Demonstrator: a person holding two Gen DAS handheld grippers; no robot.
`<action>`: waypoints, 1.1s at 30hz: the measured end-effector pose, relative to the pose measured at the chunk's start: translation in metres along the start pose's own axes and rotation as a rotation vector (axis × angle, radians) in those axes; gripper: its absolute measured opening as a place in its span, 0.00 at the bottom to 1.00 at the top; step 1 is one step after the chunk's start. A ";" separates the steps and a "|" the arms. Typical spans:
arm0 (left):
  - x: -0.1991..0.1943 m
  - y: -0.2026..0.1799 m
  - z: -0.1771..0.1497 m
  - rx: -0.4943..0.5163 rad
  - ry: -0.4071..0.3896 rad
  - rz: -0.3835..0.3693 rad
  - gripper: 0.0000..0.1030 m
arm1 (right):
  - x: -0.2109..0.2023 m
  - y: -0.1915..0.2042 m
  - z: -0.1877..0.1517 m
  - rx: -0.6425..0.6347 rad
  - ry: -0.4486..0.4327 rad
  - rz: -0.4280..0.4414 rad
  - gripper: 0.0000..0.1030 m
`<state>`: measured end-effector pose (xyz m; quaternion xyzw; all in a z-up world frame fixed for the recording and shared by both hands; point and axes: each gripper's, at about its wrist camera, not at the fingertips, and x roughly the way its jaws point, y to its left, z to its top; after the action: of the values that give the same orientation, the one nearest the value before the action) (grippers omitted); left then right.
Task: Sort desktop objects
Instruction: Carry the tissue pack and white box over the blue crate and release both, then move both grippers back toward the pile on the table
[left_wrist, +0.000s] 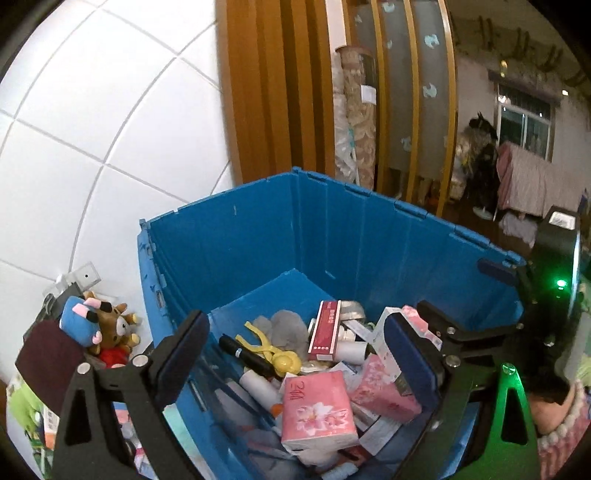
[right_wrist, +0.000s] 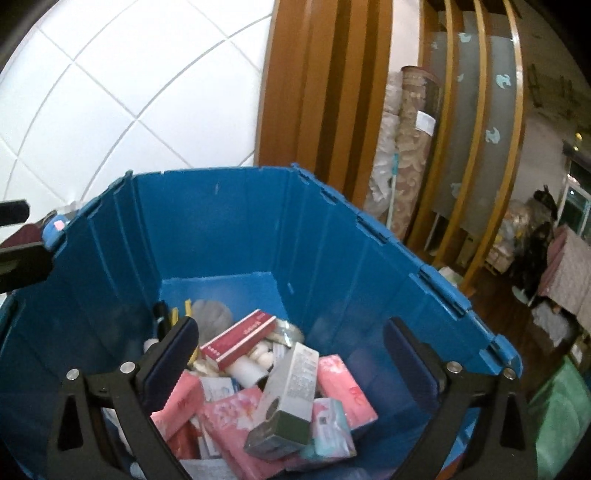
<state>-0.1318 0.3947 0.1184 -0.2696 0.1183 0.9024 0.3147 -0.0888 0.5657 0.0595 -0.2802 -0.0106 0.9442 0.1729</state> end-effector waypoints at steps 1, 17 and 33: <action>-0.006 0.001 -0.002 -0.006 -0.018 0.012 0.94 | 0.000 -0.001 0.000 0.004 -0.002 -0.002 1.00; -0.078 0.065 -0.036 -0.099 -0.145 0.105 0.94 | -0.061 0.047 0.008 -0.003 -0.113 0.089 1.00; -0.139 0.182 -0.098 -0.210 -0.147 0.205 0.94 | -0.143 0.192 0.034 -0.103 -0.289 0.235 1.00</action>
<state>-0.1150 0.1465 0.1228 -0.2208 0.0268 0.9545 0.1987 -0.0563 0.3403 0.1411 -0.1493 -0.0506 0.9865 0.0435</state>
